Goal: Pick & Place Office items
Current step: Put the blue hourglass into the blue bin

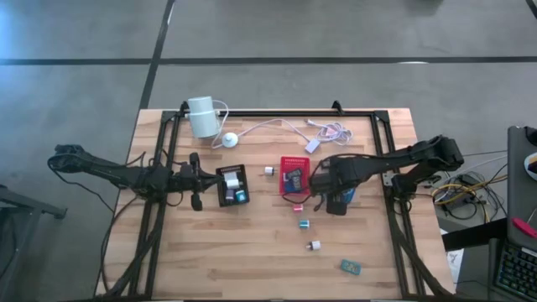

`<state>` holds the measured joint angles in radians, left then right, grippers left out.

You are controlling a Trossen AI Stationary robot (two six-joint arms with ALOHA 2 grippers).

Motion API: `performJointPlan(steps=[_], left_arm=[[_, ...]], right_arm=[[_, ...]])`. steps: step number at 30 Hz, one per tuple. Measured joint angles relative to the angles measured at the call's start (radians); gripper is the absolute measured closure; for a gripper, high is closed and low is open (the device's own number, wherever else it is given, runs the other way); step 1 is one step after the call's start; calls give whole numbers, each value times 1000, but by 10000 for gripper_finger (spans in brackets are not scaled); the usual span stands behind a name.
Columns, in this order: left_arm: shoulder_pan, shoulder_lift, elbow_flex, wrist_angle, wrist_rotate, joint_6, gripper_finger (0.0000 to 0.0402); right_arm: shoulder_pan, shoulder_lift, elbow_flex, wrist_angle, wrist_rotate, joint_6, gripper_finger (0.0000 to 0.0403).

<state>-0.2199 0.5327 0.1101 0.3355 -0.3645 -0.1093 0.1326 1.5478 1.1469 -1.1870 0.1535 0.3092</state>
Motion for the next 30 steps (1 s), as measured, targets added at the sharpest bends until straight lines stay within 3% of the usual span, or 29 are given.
performJointPlan(steps=[30], left_arm=[[0, 0, 0, 0, 0, 0, 387]], right_arm=[[-2, -19, -147, 128, -25, -25, 165]])
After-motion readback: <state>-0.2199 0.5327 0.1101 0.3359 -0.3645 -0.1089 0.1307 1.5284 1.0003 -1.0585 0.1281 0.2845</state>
